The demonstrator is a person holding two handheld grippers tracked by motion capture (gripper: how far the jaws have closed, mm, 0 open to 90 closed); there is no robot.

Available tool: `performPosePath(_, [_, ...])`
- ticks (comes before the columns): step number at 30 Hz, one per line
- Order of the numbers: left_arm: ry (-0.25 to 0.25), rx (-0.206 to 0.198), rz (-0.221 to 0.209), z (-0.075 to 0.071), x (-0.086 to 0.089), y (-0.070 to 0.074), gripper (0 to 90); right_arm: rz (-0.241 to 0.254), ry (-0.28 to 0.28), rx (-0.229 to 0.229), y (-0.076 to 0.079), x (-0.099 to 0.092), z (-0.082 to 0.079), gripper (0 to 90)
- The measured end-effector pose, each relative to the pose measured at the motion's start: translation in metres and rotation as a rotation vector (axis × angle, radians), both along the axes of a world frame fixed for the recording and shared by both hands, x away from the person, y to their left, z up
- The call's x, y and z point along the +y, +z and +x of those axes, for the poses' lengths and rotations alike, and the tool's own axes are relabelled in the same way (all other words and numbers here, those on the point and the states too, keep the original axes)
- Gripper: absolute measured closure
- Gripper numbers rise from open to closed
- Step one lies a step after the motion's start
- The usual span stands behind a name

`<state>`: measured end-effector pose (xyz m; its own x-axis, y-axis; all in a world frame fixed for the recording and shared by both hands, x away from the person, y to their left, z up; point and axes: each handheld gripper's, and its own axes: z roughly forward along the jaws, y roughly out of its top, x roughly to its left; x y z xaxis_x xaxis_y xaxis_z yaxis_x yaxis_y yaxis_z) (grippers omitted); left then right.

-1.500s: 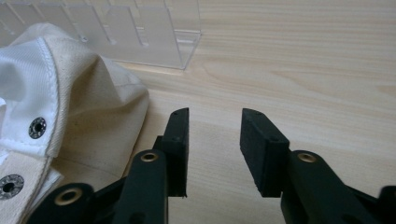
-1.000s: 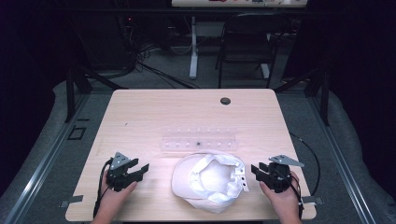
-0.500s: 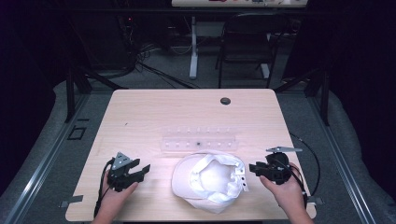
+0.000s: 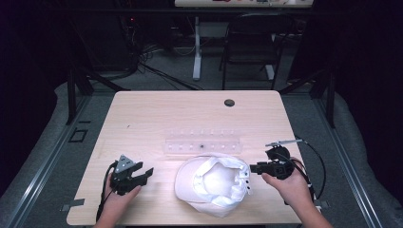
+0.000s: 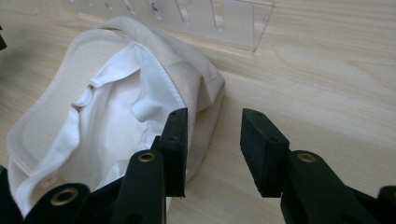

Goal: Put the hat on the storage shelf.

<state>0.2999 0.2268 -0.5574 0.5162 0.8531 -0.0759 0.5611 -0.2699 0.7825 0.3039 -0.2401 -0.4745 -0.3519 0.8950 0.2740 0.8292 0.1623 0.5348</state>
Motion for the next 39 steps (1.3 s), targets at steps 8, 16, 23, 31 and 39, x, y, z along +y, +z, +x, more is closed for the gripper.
performPosePath(8, [-0.006, -0.002, 0.000, 0.000, 0.000, 0.000, 47.1, 0.092, -0.025, 0.098, 0.008, 0.000, 0.005, 58.6])
performPosePath(16, [-0.005, -0.001, 0.000, 0.000, -0.001, 0.000, 47.1, 0.129, -0.004, 0.171, 0.000, 0.002, 0.004, 52.5])
performPosePath(23, [-0.008, 0.001, 0.002, 0.000, -0.001, 0.000, 47.1, 0.182, -0.011, 0.241, -0.015, 0.003, 0.004, 50.2])
performPosePath(31, [-0.010, 0.003, 0.002, 0.000, -0.001, 0.000, 47.0, 0.206, 0.001, 0.286, -0.029, 0.008, 0.004, 50.0])
performPosePath(39, [-0.011, 0.004, 0.001, 0.000, -0.001, 0.000, 47.0, 0.262, -0.021, 0.345, -0.039, 0.010, 0.004, 49.3])
